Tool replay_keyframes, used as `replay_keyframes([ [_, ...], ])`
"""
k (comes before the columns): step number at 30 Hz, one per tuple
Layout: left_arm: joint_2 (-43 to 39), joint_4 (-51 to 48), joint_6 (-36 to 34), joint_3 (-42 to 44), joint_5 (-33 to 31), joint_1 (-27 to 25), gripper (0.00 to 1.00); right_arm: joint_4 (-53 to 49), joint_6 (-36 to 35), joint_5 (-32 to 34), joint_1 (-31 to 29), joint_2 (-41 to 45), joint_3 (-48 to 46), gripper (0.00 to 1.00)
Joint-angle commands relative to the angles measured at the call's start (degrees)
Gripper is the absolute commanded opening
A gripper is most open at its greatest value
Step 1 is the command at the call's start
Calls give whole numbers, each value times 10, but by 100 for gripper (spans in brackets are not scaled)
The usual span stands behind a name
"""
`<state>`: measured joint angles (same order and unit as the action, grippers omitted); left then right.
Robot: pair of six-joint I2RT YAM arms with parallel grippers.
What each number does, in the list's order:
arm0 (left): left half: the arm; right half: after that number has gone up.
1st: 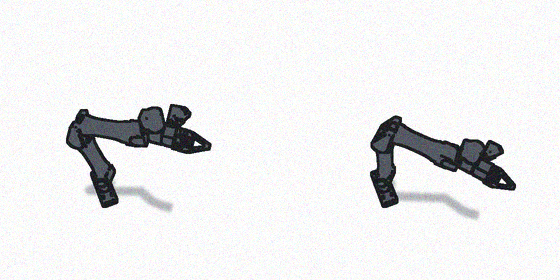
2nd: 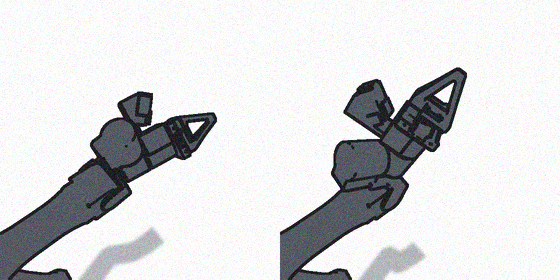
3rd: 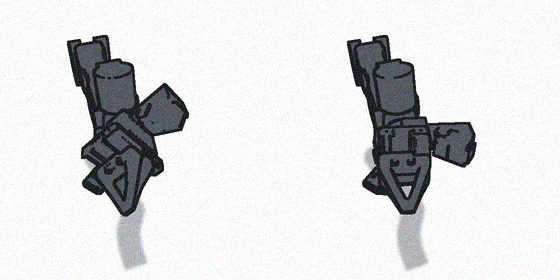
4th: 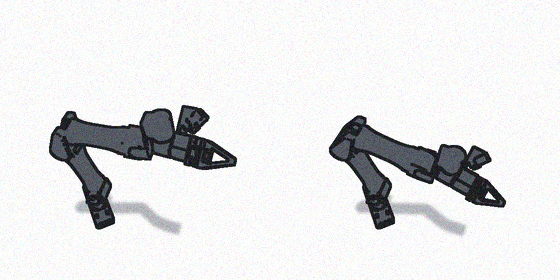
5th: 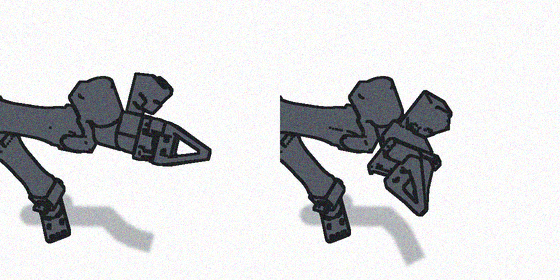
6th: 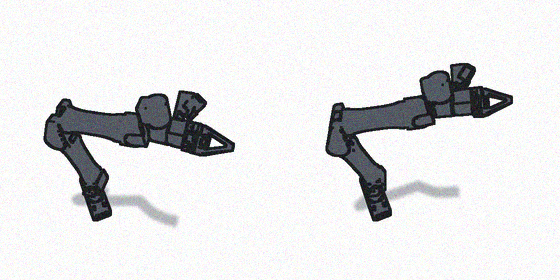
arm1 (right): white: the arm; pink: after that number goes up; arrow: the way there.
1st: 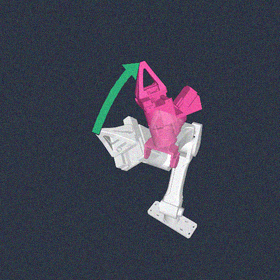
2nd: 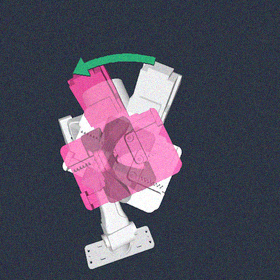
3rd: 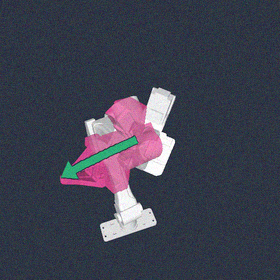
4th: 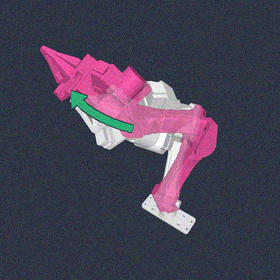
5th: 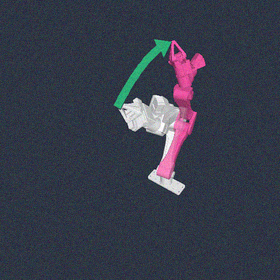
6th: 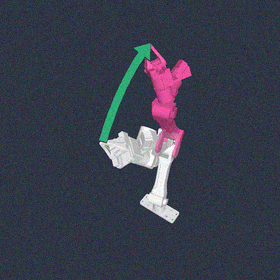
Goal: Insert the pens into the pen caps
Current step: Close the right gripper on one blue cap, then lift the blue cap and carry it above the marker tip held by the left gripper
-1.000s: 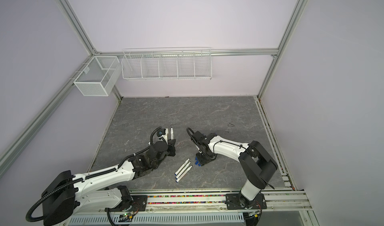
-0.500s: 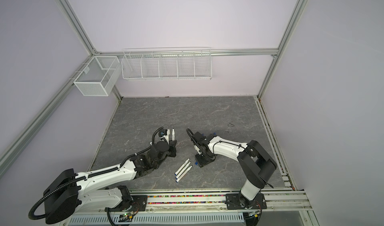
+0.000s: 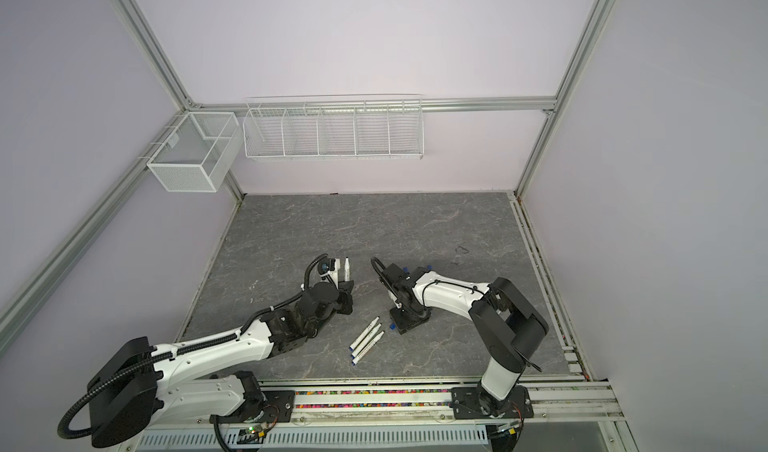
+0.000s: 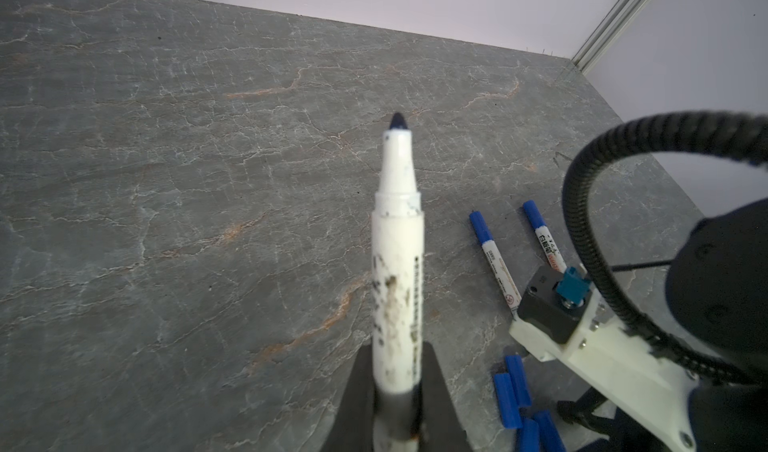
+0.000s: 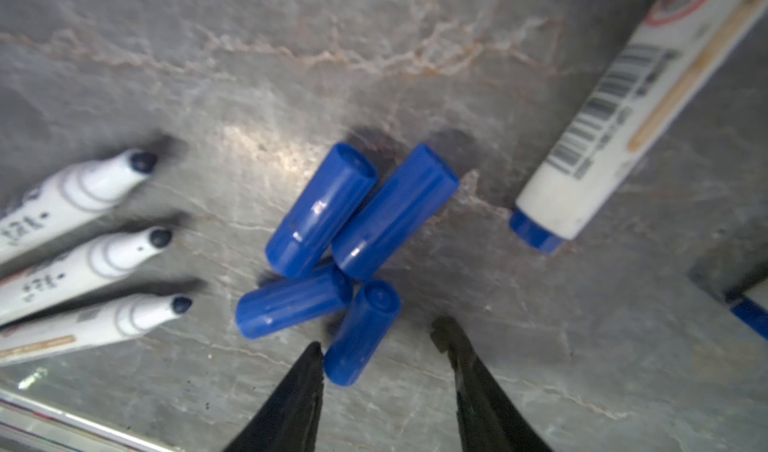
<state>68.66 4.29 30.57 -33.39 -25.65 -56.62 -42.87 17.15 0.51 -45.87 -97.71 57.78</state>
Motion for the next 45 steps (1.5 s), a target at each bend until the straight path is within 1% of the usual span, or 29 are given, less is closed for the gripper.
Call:
replay_keyframes([
  [1,9,-7,-9,-22,2,3,0,-6,10,28,-3,-19,13,50],
  [6,10,-8,-9,-22,12,3,0,-3,11,27,-4,-31,22,43],
  [12,8,-9,-9,-19,14,3,0,-4,5,23,-4,-40,38,38],
  [26,9,-8,-9,-17,22,3,0,-6,-6,27,-7,-72,57,34],
  [31,17,-9,-21,-24,39,3,0,-3,-11,30,-6,-80,67,32],
  [33,21,-11,-20,-28,48,2,0,-1,-12,28,-6,-83,71,28],
  [34,23,-12,-21,-30,54,3,0,0,-12,28,-6,-82,72,24],
  [36,28,-13,-24,-34,67,2,0,3,-10,30,-5,-74,71,18],
  [38,33,-15,-29,-40,81,3,0,8,-9,30,-3,-53,67,15],
  [42,42,-15,-43,-47,114,2,0,23,-7,30,7,21,56,12],
  [45,51,-8,-60,-54,145,-4,0,43,4,21,26,89,48,11],
])
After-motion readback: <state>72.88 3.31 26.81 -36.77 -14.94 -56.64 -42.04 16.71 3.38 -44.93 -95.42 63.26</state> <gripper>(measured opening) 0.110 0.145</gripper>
